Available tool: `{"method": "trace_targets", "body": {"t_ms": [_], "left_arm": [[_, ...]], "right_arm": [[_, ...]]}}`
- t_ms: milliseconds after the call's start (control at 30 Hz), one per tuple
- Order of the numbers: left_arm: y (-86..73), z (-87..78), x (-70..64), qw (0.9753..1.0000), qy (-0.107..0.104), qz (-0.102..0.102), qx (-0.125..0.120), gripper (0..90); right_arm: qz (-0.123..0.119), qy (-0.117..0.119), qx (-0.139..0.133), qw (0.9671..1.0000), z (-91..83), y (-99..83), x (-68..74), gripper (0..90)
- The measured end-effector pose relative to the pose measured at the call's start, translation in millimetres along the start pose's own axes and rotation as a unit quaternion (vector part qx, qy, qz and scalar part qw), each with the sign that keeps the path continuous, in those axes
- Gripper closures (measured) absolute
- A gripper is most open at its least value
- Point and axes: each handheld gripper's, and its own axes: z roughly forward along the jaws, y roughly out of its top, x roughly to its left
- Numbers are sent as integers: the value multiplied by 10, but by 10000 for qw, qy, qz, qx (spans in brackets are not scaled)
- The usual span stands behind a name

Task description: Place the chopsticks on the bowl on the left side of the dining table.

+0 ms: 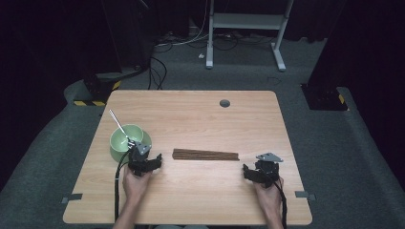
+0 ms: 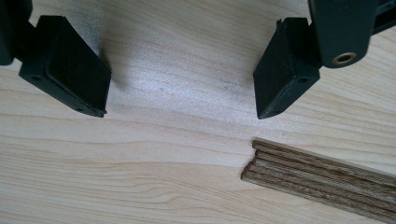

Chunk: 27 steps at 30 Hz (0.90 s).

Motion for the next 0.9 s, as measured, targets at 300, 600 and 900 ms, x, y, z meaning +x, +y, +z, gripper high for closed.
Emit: {"method": "trace_targets", "body": {"t_ms": [300, 600, 900], "left_arm": [[2, 3, -1, 10000, -36, 18, 10, 219], [11, -19, 5, 10000, -68, -16, 45, 212], [41, -112, 32, 9998, -195, -33, -13, 208]], "right_arm": [[-37, 25, -18, 10000, -4, -1, 5, 210], [-32, 25, -21, 10000, -4, -1, 5, 210], [-32, 26, -20, 10000, -4, -1, 5, 210]]}}
